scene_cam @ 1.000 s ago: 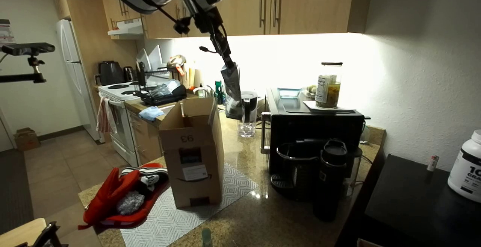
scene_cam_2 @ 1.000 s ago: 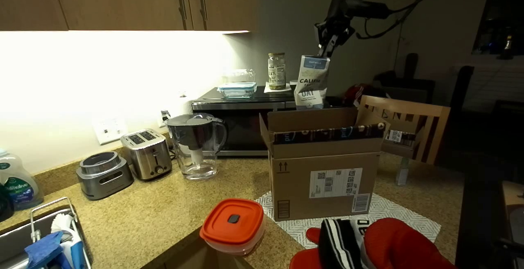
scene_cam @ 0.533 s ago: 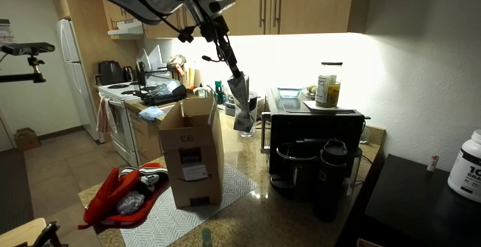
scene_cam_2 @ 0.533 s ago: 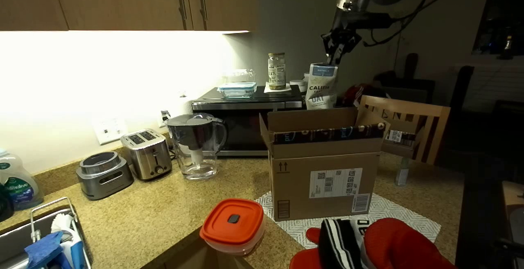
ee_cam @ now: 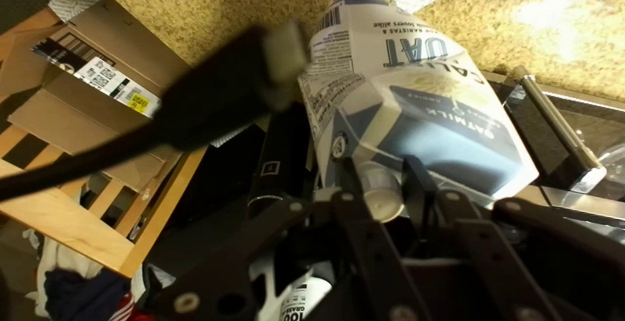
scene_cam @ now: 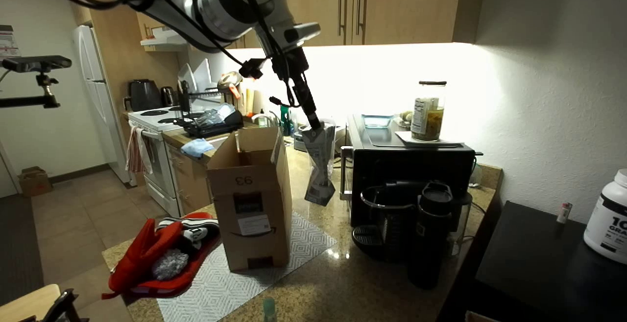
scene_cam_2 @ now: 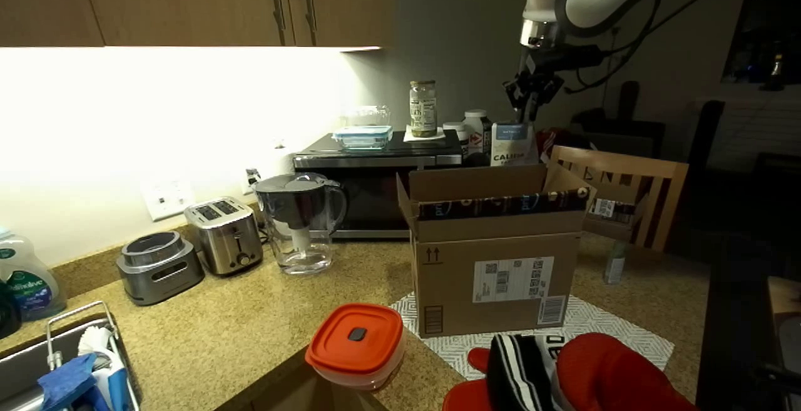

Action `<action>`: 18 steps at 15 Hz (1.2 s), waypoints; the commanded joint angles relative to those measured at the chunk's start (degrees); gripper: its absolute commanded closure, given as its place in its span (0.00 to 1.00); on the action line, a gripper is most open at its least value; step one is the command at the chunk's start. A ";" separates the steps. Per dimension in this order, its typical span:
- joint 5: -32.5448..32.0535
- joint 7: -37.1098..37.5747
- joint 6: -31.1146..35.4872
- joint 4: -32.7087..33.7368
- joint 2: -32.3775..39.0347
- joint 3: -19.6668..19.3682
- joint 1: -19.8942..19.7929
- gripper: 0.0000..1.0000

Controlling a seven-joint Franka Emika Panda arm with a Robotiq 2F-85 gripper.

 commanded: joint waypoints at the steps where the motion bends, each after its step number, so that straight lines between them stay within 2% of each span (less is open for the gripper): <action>1: -0.91 -0.03 -0.14 -0.43 0.78 -1.13 -1.46 0.93; 6: 0.93 -6.76 1.83 -2.72 1.21 -2.19 -2.77 0.93; 12: -0.39 -11.78 5.06 -5.68 1.89 -3.34 -3.49 0.93; 18: -7.32 -9.14 12.86 -9.68 3.84 -5.60 -3.48 0.93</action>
